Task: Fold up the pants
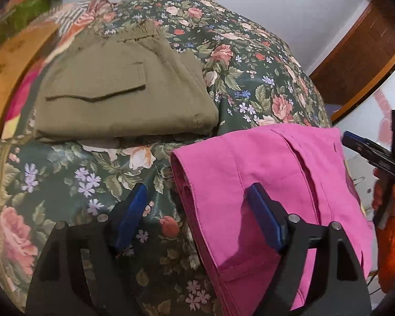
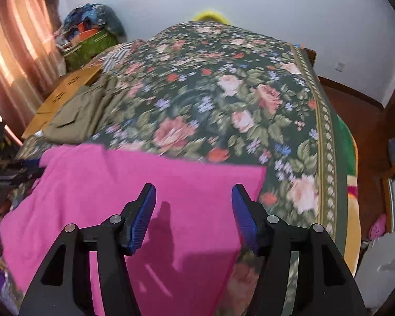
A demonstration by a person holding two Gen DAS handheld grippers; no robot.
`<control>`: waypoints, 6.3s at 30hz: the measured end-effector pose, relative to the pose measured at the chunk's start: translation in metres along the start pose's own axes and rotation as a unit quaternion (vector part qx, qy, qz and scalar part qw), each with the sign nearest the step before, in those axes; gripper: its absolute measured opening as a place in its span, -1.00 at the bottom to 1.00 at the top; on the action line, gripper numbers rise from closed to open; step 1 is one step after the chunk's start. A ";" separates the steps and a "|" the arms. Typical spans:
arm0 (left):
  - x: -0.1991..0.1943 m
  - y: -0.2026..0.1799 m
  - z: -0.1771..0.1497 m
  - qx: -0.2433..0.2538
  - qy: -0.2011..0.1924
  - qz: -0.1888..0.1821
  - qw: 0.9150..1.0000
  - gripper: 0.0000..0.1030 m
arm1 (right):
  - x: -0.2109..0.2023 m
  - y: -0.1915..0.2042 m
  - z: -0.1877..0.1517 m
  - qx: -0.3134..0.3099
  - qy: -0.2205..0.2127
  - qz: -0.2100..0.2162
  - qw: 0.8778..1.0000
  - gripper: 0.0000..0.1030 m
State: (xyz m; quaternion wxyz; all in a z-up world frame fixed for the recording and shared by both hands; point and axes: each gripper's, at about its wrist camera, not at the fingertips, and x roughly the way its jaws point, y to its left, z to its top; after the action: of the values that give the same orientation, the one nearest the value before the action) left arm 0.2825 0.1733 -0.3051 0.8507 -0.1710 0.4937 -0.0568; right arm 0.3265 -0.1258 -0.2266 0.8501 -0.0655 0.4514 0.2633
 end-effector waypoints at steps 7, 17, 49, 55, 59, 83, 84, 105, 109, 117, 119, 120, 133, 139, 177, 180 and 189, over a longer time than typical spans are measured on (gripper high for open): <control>-0.002 -0.004 -0.003 0.016 -0.008 -0.021 1.000 0.14 | 0.027 -0.040 0.011 0.057 0.021 -0.007 0.998 0.09; -0.006 -0.029 -0.002 0.064 -0.018 0.016 0.998 -0.29 | 0.038 -0.049 0.008 0.090 0.013 0.035 0.995 -0.84; -0.087 -0.035 -0.025 0.028 -0.026 0.051 0.998 0.07 | -0.064 -0.011 0.008 -0.002 -0.052 -0.045 0.998 -0.27; -0.110 -0.058 -0.060 0.022 -0.019 0.026 0.999 0.11 | -0.096 0.032 -0.012 -0.036 -0.069 -0.014 0.997 -0.18; -0.115 -0.069 -0.084 0.008 -0.011 0.005 1.000 0.24 | -0.104 0.057 -0.036 -0.053 -0.066 0.010 0.996 -0.12; -0.080 -0.071 -0.129 -0.107 0.021 -0.134 0.985 0.90 | -0.053 0.091 -0.109 -0.047 -0.009 0.062 0.997 0.01; -0.079 -0.071 -0.128 -0.109 0.017 -0.135 0.985 0.90 | -0.053 0.091 -0.109 -0.048 -0.009 0.062 0.997 0.01; -0.057 -0.063 -0.081 -0.106 -0.033 -0.027 0.993 0.01 | -0.050 0.086 -0.106 -0.045 0.003 0.080 0.996 0.03; -0.072 -0.078 -0.075 -0.043 -0.065 0.020 0.997 -0.39 | -0.052 0.087 -0.098 -0.043 0.012 0.083 0.996 0.03; -0.109 -0.095 -0.072 0.031 -0.122 0.062 0.990 -0.47 | -0.065 0.109 -0.068 -0.041 -0.021 0.104 0.993 0.03; -0.118 -0.097 -0.073 0.042 -0.134 0.071 0.988 -0.48 | -0.058 0.119 -0.061 -0.043 -0.019 0.115 0.992 0.03; -0.124 -0.097 -0.075 0.047 -0.138 0.075 0.986 -0.49 | -0.052 0.126 -0.059 -0.047 -0.014 0.118 0.992 0.03; -0.153 -0.102 -0.080 0.086 -0.172 0.099 0.976 -0.55 | -0.022 0.182 -0.070 -0.101 0.049 0.171 0.979 0.03; -0.153 -0.125 -0.072 0.113 -0.178 0.091 0.973 -0.55 | -0.055 0.146 -0.079 -0.070 0.018 0.141 0.987 0.03; -0.026 -0.259 -0.044 0.198 0.009 -0.038 0.979 -0.42 | -0.067 0.081 -0.122 0.012 -0.010 0.113 0.994 0.14; -0.020 -0.258 -0.047 0.190 0.023 -0.051 0.980 0.13 | -0.075 0.075 -0.124 0.011 -0.010 0.106 0.994 0.13; -0.009 -0.258 -0.053 0.176 0.049 -0.066 0.981 0.52 | -0.098 0.035 -0.144 0.045 -0.012 0.056 0.997 0.13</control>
State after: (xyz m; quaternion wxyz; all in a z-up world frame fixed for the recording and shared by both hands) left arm 0.2508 -0.0781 -0.2324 0.8368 -0.0476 0.5045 -0.2072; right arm 0.1586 -0.1840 -0.2281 0.8416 0.0013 0.4554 0.2904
